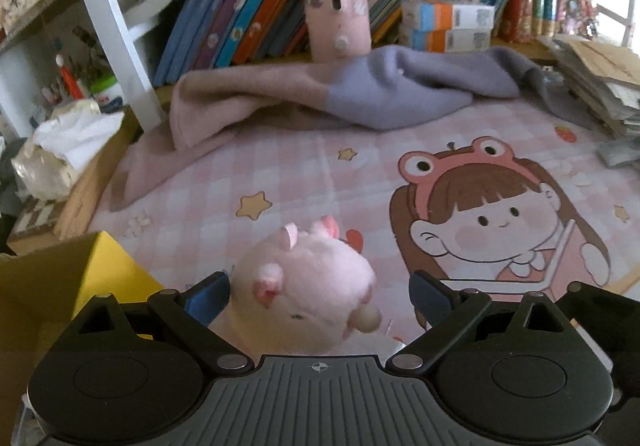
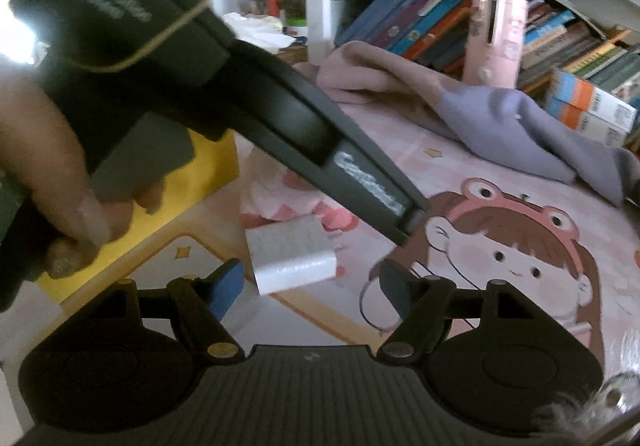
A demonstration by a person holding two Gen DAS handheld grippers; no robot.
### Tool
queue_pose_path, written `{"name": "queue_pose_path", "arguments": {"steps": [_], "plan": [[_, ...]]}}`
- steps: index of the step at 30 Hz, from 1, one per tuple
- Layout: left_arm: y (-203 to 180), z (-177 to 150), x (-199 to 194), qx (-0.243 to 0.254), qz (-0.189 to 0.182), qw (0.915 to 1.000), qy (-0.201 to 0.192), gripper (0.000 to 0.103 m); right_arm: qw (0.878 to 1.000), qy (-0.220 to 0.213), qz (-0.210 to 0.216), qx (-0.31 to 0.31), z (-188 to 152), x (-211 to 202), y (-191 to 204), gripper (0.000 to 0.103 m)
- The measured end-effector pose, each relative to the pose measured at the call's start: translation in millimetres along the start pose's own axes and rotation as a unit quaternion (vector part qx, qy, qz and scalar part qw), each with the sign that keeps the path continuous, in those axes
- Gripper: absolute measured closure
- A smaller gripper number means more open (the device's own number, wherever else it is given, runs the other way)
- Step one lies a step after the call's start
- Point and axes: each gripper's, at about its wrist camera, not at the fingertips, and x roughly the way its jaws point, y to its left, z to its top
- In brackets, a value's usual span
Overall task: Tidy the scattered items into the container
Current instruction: 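Grasp the pink plush pig with the left tool while the right tool grasps the white charger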
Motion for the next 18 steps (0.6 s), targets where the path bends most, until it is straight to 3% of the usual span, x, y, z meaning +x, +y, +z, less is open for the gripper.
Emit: {"name": "queue_pose_path", "arguments": {"steps": [2,5,7,18], "plan": [[2.4,0.6,5.4,-0.004,0.002,1.0000,0.003,0.012,1.000,-0.001,0.004,-0.006,1.8,6.3,0.5,0.029],[6.3,1.5,9.7,0.001,0.023,0.9997,0.002,0.034,1.000,-0.003,0.005,-0.002,4.9,15.1,-1.6,0.029],[12.1,2.9,9.5,-0.007,0.018,0.9998,0.001,0.039,1.000,-0.001,0.010,0.005,6.2,20.1,-3.7,0.028],[15.8,15.7,-14.2,-0.034,0.021,0.9984,-0.039,0.045,0.999,0.015,0.036,0.020,9.5,46.1,-11.3,0.030]]}}
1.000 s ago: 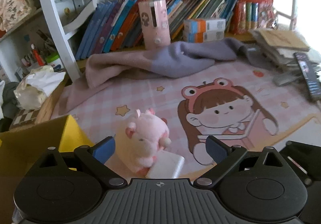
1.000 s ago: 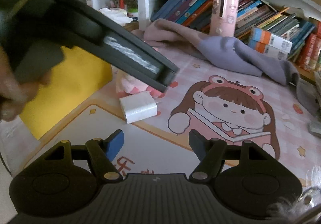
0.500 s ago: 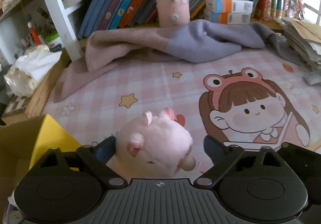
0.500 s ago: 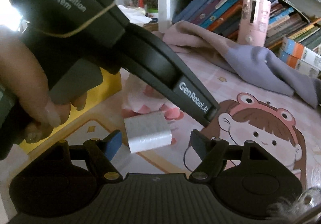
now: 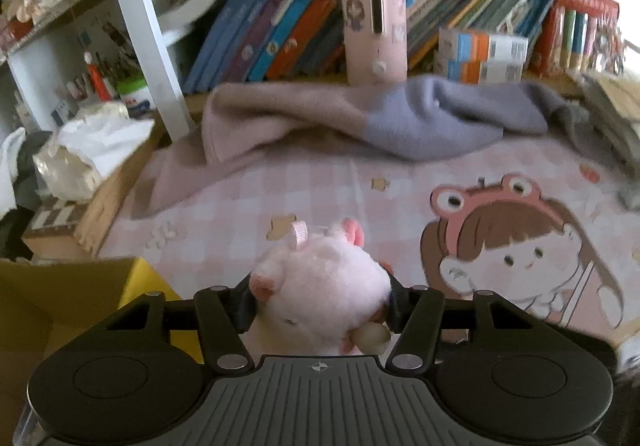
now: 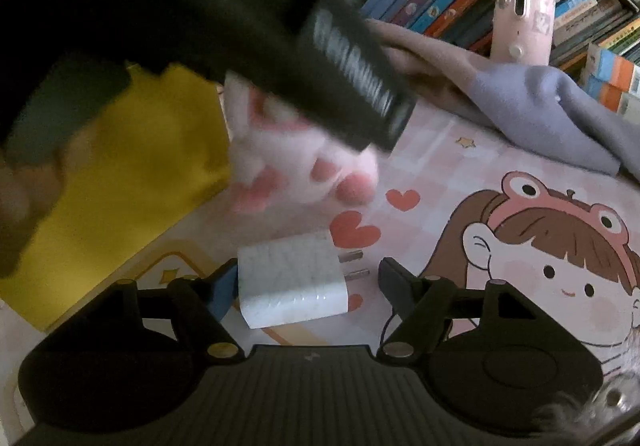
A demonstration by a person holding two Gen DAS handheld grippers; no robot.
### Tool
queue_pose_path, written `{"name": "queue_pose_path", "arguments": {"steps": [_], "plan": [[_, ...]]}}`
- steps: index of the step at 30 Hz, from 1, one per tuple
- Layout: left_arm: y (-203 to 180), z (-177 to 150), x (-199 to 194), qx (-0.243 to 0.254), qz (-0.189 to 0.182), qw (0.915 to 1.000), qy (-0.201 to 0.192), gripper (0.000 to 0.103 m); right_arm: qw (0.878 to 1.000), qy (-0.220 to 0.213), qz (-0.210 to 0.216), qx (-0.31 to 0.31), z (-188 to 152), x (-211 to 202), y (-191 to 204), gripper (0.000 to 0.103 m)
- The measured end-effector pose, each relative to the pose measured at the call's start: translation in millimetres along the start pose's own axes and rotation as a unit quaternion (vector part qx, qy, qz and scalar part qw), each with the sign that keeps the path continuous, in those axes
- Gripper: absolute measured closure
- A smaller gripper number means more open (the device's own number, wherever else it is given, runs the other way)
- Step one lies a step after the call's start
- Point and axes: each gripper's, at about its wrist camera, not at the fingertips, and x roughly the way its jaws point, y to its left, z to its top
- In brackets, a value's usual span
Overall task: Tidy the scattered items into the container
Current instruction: 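Grasp the pink plush pig with the left tool while the right tool grasps the white charger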
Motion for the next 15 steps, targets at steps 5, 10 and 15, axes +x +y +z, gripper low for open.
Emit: {"name": "queue_pose_path", "arguments": {"steps": [5,10,15], "plan": [[1.5,9.7,-12.7,-0.012,0.000,0.9997,-0.021,0.045,1.000,-0.006,-0.001,0.000,-1.1,1.7,-0.1,0.036],[1.7,10.1,-24.7,-0.013,0.001,0.9994,-0.031,0.045,1.000,-0.004,-0.005,0.003,-0.3,1.7,-1.4,0.039],[-1.3,8.1,-38.5,-0.009,-0.003,0.9991,-0.041,0.045,1.000,0.001,-0.021,0.022,-3.7,-9.9,-8.2,0.039]]}}
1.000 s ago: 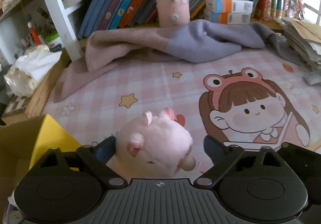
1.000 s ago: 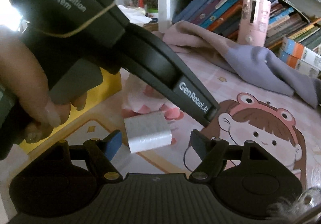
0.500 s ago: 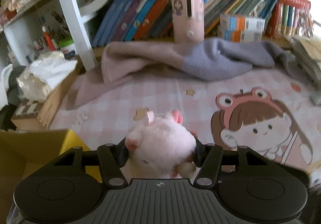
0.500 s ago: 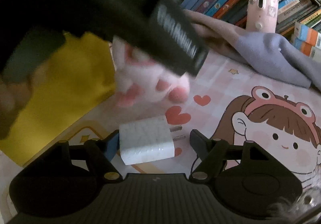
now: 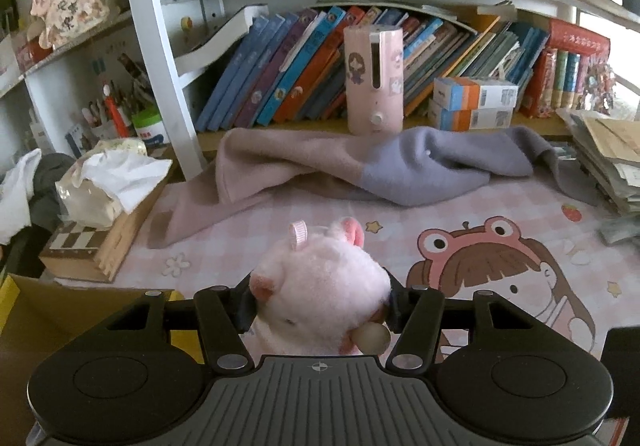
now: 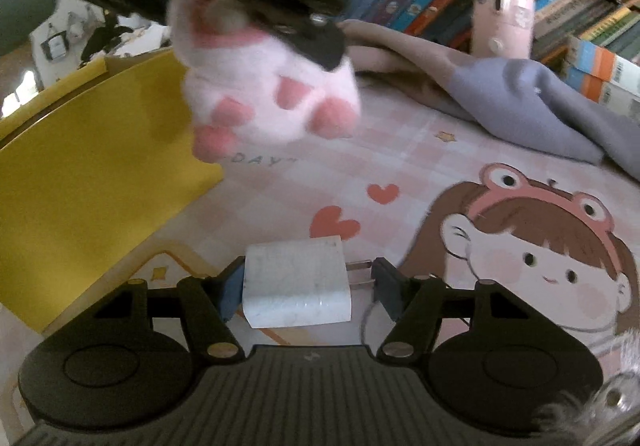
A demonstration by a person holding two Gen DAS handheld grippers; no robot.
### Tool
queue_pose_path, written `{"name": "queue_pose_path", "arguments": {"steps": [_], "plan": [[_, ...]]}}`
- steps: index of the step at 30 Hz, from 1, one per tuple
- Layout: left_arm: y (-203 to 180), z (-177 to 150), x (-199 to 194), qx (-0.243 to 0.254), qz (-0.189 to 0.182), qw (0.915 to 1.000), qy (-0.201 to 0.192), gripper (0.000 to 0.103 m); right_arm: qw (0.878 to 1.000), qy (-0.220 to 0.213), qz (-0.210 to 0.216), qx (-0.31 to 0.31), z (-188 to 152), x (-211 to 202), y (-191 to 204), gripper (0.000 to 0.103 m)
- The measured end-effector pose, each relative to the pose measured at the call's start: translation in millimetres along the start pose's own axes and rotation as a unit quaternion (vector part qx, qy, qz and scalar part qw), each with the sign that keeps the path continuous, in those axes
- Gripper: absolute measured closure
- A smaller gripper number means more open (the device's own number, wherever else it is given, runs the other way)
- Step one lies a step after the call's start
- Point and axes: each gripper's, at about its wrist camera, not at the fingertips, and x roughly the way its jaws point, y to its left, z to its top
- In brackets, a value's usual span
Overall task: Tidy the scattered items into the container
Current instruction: 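Grasp the pink plush pig with the left tool while the right tool grasps the white charger, then lift and carry the plush pig and charger toward the yellow box with both tools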
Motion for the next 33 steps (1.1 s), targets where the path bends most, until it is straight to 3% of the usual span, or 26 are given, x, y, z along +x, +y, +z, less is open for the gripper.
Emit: {"name": "queue_pose_path", "arguments": {"steps": [22,33], "plan": [[-21.0,-26.1,-80.1,-0.001,-0.082,0.9958,-0.041,0.045,0.998,-0.022,-0.052,0.009,-21.2,-112.6,-1.4,0.039],[-14.3,-54.0,-134.0,-0.002,-0.137,0.9887,-0.059,0.045,0.993,-0.014,-0.111,0.033,-47.5,-175.2,13.1,0.039]]}}
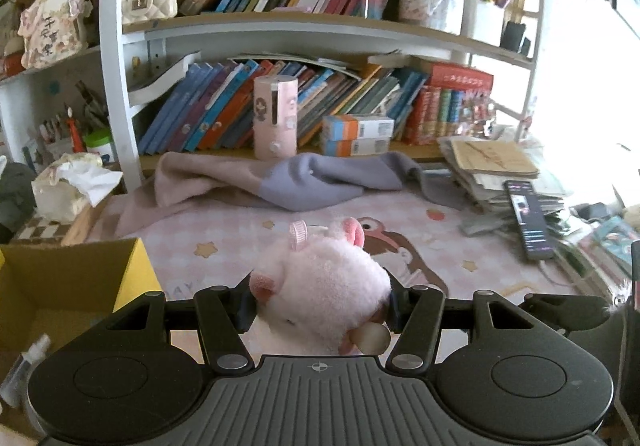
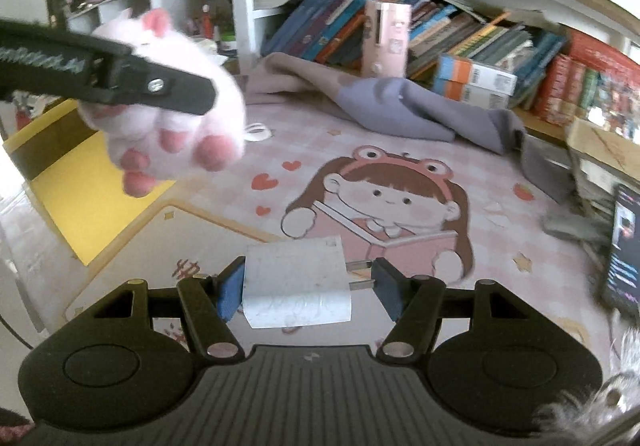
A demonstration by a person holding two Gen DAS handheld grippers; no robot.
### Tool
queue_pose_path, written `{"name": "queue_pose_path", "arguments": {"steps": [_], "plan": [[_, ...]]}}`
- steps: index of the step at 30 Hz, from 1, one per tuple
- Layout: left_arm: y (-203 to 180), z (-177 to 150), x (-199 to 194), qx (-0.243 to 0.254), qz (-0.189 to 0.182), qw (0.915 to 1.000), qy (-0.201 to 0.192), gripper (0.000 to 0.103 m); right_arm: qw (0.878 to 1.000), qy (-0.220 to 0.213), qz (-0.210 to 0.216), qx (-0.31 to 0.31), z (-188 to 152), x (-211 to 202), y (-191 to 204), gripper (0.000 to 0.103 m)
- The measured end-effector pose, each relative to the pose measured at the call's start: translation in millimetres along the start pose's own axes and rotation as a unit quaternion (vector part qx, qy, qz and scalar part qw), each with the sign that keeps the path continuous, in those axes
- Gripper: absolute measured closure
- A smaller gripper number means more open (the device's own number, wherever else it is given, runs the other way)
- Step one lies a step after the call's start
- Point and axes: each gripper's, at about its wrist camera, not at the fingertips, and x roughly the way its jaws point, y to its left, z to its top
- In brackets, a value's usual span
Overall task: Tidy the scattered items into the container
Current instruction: 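Lift and carry the plush pig and charger toward the yellow box with both tools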
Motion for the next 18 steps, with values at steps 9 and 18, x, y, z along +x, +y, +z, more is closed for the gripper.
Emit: {"name": "queue_pose_path", "arguments": {"steps": [9,18], "plan": [[9.8,-32.1,-48.8,-0.004,-0.047,0.9989,-0.002,0.045,0.998,-0.019,-0.052,0.043,-6.4,-39.5,28.5,0.039],[37.3,-73.0,-93.8,-0.019,-0.075,0.9970,0.005,0.045,0.996,-0.010,-0.081,0.041,-21.7,-69.9,80.4,0.039]]}}
